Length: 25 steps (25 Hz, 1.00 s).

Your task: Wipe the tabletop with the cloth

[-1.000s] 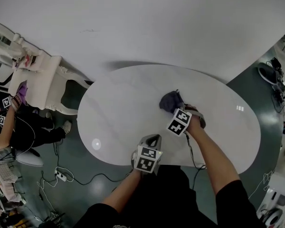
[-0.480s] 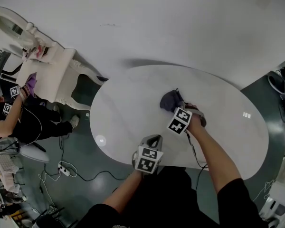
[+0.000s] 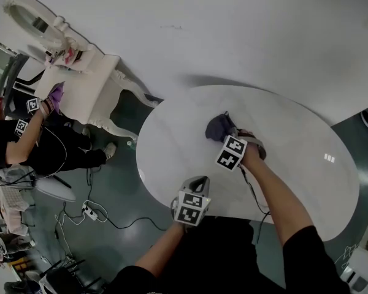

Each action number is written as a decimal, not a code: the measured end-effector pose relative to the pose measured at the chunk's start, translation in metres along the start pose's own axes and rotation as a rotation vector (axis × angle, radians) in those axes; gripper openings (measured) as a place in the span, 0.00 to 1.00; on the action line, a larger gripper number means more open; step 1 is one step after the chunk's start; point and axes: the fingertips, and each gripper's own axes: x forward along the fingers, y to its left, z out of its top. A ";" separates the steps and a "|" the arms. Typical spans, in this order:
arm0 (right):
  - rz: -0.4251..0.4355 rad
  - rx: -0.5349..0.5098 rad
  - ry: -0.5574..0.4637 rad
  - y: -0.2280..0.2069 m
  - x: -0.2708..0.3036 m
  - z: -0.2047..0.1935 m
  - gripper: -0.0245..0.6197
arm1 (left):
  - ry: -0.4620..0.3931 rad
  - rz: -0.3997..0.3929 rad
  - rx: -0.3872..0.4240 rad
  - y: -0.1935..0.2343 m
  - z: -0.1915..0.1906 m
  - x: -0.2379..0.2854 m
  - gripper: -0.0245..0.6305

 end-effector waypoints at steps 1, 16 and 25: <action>0.005 -0.004 -0.013 0.002 0.003 0.012 0.12 | 0.000 0.008 -0.007 0.006 -0.003 -0.003 0.05; 0.021 -0.159 -0.083 0.023 0.038 0.125 0.12 | 0.010 0.092 -0.100 0.067 -0.051 -0.032 0.05; 0.018 -0.232 -0.116 0.045 0.054 0.182 0.12 | -0.007 0.134 -0.158 0.098 -0.063 -0.048 0.05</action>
